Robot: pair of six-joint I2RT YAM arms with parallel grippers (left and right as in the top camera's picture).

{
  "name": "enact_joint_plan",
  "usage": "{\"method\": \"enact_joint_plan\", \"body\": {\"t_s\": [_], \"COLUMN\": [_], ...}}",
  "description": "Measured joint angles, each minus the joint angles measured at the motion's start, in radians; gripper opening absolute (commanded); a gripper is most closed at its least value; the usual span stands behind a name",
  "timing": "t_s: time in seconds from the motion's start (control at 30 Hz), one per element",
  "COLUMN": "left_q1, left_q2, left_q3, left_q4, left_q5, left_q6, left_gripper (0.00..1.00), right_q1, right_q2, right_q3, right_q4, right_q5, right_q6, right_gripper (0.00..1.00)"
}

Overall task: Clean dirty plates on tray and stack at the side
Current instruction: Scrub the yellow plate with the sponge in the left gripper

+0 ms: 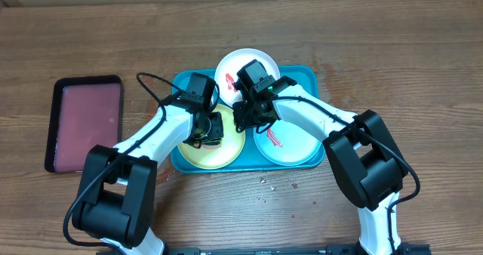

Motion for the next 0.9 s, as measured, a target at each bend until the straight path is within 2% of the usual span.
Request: {"method": "enact_joint_plan", "body": {"t_s": [0.03, 0.1, 0.17, 0.47, 0.5, 0.6, 0.73, 0.83, 0.9], "left_q1": [0.000, 0.000, 0.000, 0.000, 0.000, 0.000, 0.000, 0.000, 0.000], "left_q2": [0.000, 0.000, 0.000, 0.001, 0.001, 0.001, 0.001, 0.001, 0.001], "left_q3": [0.000, 0.000, 0.000, 0.000, 0.000, 0.000, 0.000, 0.000, 0.000], "left_q4": [0.001, 0.009, 0.009, 0.013, 0.019, 0.037, 0.045, 0.045, 0.043], "left_q5": [0.001, 0.007, 0.008, -0.019, -0.023, -0.033, -0.038, -0.041, -0.041], "left_q6": [0.004, -0.002, -0.001, 0.004, 0.003, 0.004, 0.004, 0.006, 0.006], "left_gripper": [0.58, 0.55, 0.36, 0.37, 0.35, 0.19, 0.14, 0.05, 0.04], "right_q1": [0.000, 0.000, 0.000, 0.000, 0.000, 0.000, 0.000, 0.000, 0.000], "right_q2": [0.000, 0.000, 0.000, 0.000, 0.000, 0.000, 0.000, 0.000, 0.000], "right_q3": [0.000, 0.000, 0.000, 0.000, 0.000, 0.000, 0.000, 0.000, 0.000], "right_q4": [0.000, 0.000, 0.001, 0.001, 0.001, 0.002, 0.002, 0.002, 0.002], "right_q5": [0.000, 0.000, 0.000, 0.000, 0.000, 0.000, 0.000, 0.000, 0.000], "right_q6": [0.000, 0.000, 0.000, 0.000, 0.000, 0.000, 0.000, 0.000, 0.000], "right_gripper": [0.28, 0.27, 0.27, 0.28, 0.28, 0.28, 0.28, 0.28, 0.28]}}
